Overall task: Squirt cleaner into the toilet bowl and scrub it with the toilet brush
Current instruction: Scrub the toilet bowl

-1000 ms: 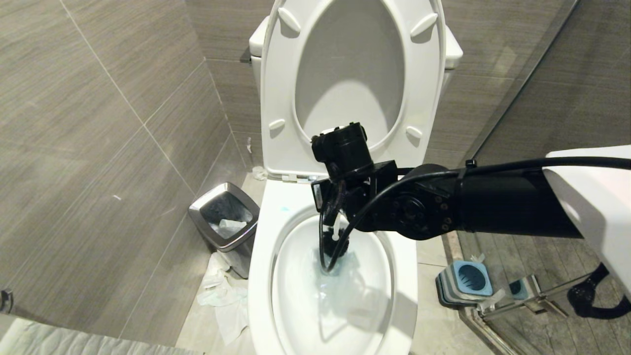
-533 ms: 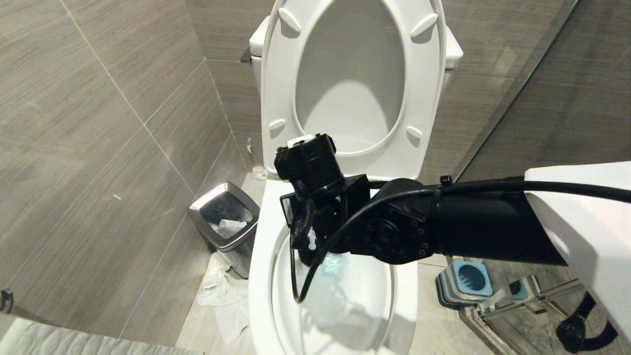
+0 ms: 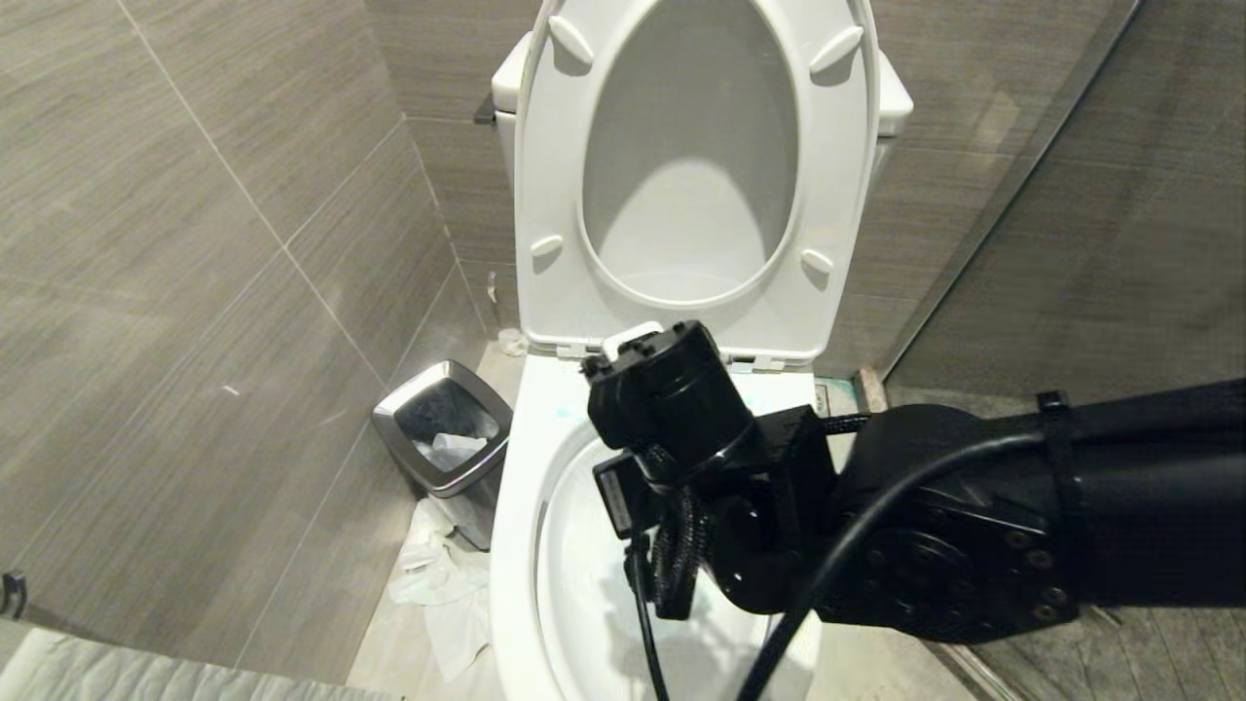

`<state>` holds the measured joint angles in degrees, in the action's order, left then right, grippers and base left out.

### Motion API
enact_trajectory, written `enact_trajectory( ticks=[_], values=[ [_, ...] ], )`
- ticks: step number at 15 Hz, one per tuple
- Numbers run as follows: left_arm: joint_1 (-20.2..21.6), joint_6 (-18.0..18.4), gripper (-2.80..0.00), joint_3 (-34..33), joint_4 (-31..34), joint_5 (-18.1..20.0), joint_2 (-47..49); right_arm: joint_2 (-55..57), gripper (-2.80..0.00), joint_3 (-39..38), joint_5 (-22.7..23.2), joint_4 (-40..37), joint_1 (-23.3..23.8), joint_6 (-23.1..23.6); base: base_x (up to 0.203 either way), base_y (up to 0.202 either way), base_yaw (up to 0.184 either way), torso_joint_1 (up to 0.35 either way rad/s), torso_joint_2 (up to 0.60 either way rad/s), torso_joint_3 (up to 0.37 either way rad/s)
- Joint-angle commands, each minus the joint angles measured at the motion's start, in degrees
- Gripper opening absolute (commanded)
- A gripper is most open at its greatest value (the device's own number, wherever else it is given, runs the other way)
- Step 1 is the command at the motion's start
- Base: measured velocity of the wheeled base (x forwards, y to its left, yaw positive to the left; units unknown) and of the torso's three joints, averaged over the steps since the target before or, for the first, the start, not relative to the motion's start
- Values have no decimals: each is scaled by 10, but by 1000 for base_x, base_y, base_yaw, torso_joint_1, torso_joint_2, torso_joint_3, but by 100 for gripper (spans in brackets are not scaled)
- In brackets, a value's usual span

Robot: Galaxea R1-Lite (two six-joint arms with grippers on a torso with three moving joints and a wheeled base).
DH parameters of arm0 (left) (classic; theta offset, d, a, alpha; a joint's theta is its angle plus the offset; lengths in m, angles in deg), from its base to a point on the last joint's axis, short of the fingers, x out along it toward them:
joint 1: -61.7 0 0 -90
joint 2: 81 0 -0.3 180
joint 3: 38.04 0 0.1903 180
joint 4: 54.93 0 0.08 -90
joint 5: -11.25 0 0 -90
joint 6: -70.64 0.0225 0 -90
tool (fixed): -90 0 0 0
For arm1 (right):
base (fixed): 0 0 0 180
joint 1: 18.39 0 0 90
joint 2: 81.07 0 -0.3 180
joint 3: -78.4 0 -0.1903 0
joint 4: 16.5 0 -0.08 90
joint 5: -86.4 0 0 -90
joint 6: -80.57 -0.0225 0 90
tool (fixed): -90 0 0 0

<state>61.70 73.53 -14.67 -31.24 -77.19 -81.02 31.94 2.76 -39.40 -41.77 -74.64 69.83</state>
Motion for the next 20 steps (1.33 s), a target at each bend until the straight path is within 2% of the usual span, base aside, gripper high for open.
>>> enact_trajectory(
  ticks=[1,4,6,12,20],
  values=[
    [0,0,-280,-1,0,0,0,-57,-280,-49,-3,1,18,-3,0,0,0,0,0,0],
    [0,0,-280,-1,0,0,0,-63,-280,-51,-2,3,64,-4,0,0,0,0,0,0],
    [0,0,-280,-1,0,0,0,-45,-280,-23,-2,3,73,-4,0,0,0,0,0,0],
    [0,0,-280,-1,0,0,0,59,-280,113,-16,1,65,-1,0,0,0,0,0,0],
    [0,0,-280,-1,0,0,0,140,-280,126,-24,10,68,-4,0,0,0,0,0,0]
  ],
)
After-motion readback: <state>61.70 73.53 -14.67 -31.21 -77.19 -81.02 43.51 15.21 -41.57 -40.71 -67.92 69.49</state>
